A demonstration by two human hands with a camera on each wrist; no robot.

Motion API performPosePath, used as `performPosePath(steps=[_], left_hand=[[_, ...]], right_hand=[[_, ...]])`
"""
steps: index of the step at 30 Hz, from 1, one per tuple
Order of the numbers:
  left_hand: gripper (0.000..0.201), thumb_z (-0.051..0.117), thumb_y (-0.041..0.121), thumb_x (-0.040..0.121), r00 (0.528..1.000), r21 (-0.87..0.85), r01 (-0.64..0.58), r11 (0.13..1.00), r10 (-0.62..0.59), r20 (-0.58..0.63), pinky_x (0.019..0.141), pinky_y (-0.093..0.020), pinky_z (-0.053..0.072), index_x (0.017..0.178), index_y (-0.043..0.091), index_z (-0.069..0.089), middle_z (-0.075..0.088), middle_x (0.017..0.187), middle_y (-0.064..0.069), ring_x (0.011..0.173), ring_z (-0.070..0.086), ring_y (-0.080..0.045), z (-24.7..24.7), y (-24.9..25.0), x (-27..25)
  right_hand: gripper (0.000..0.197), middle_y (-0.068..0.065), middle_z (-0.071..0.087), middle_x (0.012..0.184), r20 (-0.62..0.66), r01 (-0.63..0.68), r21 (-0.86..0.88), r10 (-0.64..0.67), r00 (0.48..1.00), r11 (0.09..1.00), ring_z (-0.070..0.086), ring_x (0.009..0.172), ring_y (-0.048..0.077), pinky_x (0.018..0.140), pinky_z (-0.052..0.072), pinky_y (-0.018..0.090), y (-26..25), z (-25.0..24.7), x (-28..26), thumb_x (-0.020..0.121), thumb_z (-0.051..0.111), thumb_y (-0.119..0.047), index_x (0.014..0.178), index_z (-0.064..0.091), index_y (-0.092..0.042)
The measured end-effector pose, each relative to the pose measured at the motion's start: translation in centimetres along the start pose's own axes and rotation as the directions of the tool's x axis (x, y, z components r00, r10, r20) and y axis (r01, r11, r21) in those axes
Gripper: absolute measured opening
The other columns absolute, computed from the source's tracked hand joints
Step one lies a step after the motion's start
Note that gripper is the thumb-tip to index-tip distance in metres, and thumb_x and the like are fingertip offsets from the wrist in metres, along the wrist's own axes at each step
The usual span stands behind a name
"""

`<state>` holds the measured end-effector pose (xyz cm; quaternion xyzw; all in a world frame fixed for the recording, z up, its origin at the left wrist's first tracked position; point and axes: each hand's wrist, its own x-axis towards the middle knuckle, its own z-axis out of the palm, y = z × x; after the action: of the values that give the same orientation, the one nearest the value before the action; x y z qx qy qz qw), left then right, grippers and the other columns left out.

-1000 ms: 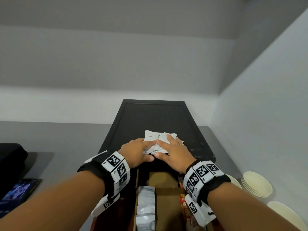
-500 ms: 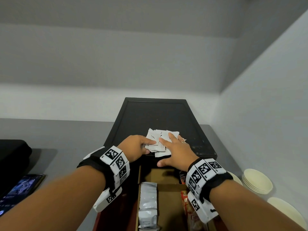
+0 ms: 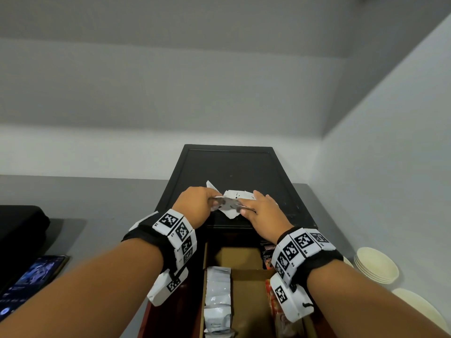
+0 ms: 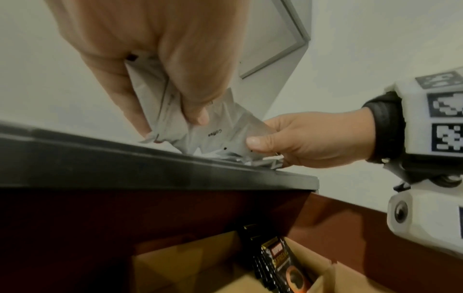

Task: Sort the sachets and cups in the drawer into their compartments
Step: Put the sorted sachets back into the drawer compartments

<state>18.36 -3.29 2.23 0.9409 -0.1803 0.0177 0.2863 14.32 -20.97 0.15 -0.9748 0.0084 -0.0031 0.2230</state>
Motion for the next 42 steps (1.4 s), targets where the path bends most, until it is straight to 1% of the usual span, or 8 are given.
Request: performPosePath(steps=[4,7,12,16,21,31,38,42], left_hand=[[0.019,0.055,0.013,0.092,0.989,-0.08,0.011,0.997,-0.023,-0.149,0.079,-0.027,0.044,0.101,0.017,0.071,0.069,0.098,-0.007,0.085,0.059,-0.02,-1.1,-0.3,-0.1],[0.014,0.058,0.012,0.091,0.975,-0.291,0.057,0.955,-0.117,-0.19,0.066,-0.024,0.04,0.082,0.013,0.069,0.062,0.074,-0.007,0.069,0.056,-0.02,-1.7,-0.3,-0.1],[0.016,0.054,0.009,0.094,0.97,-0.832,0.113,0.543,-0.243,-0.027,0.062,-0.029,0.053,0.082,0.01,0.065,0.065,0.075,-0.007,0.069,0.061,-0.021,-2.6,1.6,-1.8],[0.015,0.049,0.017,0.097,0.968,-0.948,0.209,0.24,-0.187,0.166,0.054,-0.025,0.055,0.097,0.013,0.063,0.071,0.084,-0.007,0.067,0.068,-0.015,-2.4,2.9,-4.7],[0.018,0.049,0.017,0.095,0.941,-0.941,0.33,0.075,-0.103,0.321,0.051,-0.024,0.056,0.099,0.01,0.064,0.073,0.081,-0.01,0.063,0.069,-0.016,0.4,2.4,-8.1],[0.036,0.061,0.024,0.075,0.869,-0.87,0.491,-0.038,-0.048,0.492,0.054,-0.024,0.054,0.108,0.011,0.068,0.07,0.096,-0.015,0.066,0.066,-0.02,3.2,1.3,-10.2],[0.017,0.053,0.016,0.091,0.881,-0.89,0.415,-0.186,-0.161,0.445,0.051,-0.024,0.055,0.099,0.011,0.067,0.074,0.079,-0.01,0.055,0.069,-0.019,2.7,0.6,-10.5],[0.017,0.052,0.017,0.093,0.881,-0.896,0.418,-0.151,-0.174,0.44,0.05,-0.023,0.055,0.1,0.011,0.066,0.073,0.077,-0.008,0.055,0.069,-0.019,2.6,0.6,-10.6]], right_hand=[[0.046,0.005,0.027,0.152,0.048,-0.014,-0.111,0.019,0.999,0.994,0.021,0.14,0.036,0.114,0.022,0.05,0.8,0.0,0.6,0.097,0.042,-0.03,0.142,0.035,-0.038],[0.063,0.0,0.012,0.158,0.105,-0.031,-0.068,0.038,0.994,0.997,0.005,0.145,0.032,0.117,0.012,0.052,0.2,-0.7,-0.1,0.09,0.05,-0.025,0.147,0.024,-0.035],[0.065,-0.001,0.014,0.158,-0.024,-0.011,0.186,0.015,1.0,0.982,0.006,0.146,0.024,0.118,0.012,0.047,-1.6,-2.3,-1.7,0.089,0.056,-0.026,0.147,0.027,-0.032],[0.048,-0.008,0.038,0.145,-0.232,0.098,0.582,0.05,0.971,0.808,0.036,0.132,0.011,0.108,0.03,0.029,-2.5,-3.1,-5.2,0.093,0.054,-0.024,0.139,0.041,-0.031],[0.032,-0.004,0.054,0.13,-0.003,-0.046,0.896,0.109,0.994,0.441,0.053,0.115,0.011,0.097,0.044,0.031,-2.3,-1.0,-8.5,0.094,0.052,-0.032,0.124,0.048,-0.042],[0.019,0.001,0.071,0.082,0.043,-0.048,0.878,0.021,0.999,0.477,0.064,0.072,0.009,0.064,0.05,0.017,-1.4,1.7,-9.6,0.094,0.051,-0.005,0.097,0.067,-0.014],[0.025,0.009,0.072,0.099,0.034,-0.074,0.903,0.101,0.994,0.422,0.068,0.089,0.021,0.083,0.053,0.035,-0.4,1.8,-9.6,0.082,0.062,0.006,0.097,0.068,-0.013],[0.02,0.01,0.071,0.087,0.031,-0.075,0.921,0.121,0.992,0.383,0.062,0.065,0.011,0.061,0.05,0.019,-0.5,1.8,-9.6,0.085,0.059,0.006,0.093,0.066,-0.011]])
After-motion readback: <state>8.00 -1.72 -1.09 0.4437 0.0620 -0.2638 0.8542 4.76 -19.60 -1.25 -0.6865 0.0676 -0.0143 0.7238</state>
